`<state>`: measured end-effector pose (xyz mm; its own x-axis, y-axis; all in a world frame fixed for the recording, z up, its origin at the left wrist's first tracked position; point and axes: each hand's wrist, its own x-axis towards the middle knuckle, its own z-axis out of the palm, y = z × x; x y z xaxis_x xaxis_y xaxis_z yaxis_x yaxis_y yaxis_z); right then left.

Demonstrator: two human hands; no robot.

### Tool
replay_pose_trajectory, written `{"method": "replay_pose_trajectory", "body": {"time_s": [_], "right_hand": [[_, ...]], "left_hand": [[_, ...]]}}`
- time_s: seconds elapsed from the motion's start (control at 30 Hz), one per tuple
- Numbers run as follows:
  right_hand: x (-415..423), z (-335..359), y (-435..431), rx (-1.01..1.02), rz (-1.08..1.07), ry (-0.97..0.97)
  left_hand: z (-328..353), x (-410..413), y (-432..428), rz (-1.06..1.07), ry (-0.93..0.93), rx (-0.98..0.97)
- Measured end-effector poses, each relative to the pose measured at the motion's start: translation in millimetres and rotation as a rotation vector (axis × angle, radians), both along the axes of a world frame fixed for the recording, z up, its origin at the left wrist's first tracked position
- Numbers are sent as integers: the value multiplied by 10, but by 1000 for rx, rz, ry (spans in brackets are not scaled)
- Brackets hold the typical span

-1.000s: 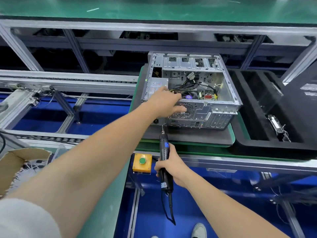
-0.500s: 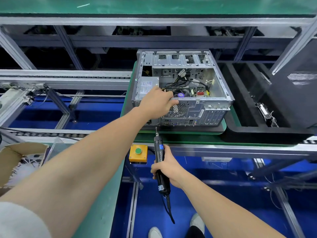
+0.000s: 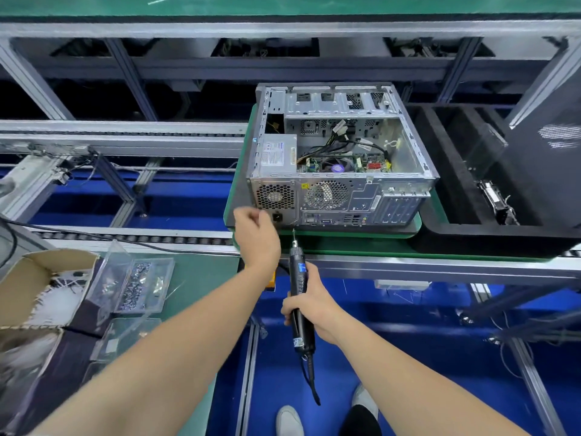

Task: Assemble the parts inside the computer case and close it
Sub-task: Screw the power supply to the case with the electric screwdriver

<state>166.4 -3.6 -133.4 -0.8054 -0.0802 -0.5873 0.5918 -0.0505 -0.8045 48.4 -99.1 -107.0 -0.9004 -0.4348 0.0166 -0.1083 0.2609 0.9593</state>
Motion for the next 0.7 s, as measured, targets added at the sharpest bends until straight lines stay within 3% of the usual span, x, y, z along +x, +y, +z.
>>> {"method": "replay_pose_trajectory", "body": {"time_s": [0.1, 0.2, 0.3, 0.7], "right_hand": [[0, -14, 5, -8, -2, 9], [-17, -38, 31, -15, 6, 23], [-23, -85, 55, 5, 20, 41], [-122, -191, 60, 76, 26, 94]], "left_hand": [[-320, 99, -1, -99, -494, 424], [-414, 110, 97, -295, -589, 713], [-430, 78, 172, -359, -593, 962], [-386, -51, 239, -350, -637, 1077]]}}
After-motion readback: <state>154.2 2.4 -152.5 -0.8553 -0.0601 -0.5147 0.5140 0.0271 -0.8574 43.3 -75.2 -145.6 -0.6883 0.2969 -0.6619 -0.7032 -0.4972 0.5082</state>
